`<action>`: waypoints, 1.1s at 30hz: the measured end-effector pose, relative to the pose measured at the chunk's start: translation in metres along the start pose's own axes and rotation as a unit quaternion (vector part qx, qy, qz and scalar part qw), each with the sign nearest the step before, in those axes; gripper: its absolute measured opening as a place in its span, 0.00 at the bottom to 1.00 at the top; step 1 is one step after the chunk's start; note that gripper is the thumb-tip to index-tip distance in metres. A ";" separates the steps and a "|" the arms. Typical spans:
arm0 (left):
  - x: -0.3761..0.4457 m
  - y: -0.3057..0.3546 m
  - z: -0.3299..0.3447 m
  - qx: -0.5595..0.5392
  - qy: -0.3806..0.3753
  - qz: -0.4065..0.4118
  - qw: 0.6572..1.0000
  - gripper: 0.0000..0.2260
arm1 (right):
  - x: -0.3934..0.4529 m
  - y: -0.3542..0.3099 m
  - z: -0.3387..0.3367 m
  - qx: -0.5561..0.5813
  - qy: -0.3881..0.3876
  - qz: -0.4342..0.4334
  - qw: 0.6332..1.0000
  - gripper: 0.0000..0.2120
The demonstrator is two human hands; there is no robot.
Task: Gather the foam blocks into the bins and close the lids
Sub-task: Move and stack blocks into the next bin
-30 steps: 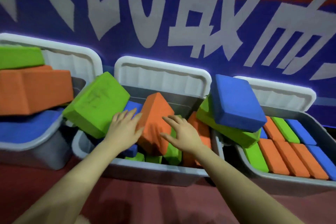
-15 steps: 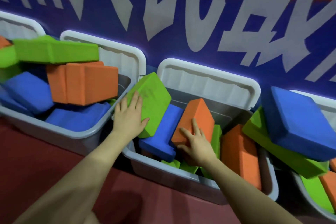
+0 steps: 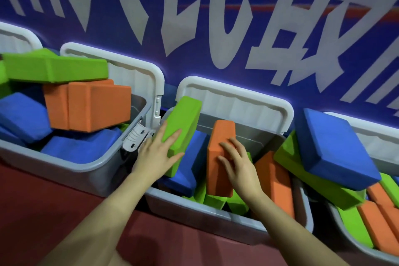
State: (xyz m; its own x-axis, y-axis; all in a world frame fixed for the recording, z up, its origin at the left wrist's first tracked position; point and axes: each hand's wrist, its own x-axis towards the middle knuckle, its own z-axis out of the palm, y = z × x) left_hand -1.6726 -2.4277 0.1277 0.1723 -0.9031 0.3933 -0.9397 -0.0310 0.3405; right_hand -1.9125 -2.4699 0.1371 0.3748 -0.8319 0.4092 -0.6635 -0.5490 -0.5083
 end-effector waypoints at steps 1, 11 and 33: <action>-0.001 0.004 -0.001 0.000 0.017 0.019 1.000 0.26 | 0.000 -0.002 -0.002 0.001 0.008 -0.007 1.000 0.20; 0.006 0.047 -0.017 0.023 0.191 0.099 0.976 0.25 | 0.024 -0.028 -0.048 0.032 0.083 -0.035 0.995 0.20; -0.025 0.036 -0.018 0.128 0.169 0.128 0.969 0.20 | -0.011 -0.014 -0.028 -0.097 -0.130 0.003 0.987 0.37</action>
State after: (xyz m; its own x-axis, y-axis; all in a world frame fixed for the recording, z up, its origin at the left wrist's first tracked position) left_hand -1.7056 -2.3984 0.1451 -0.0297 -0.7044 0.7092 -0.9995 0.0312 -0.0109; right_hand -1.9255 -2.4506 0.1612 0.5068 -0.8418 0.1857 -0.7682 -0.5388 -0.3457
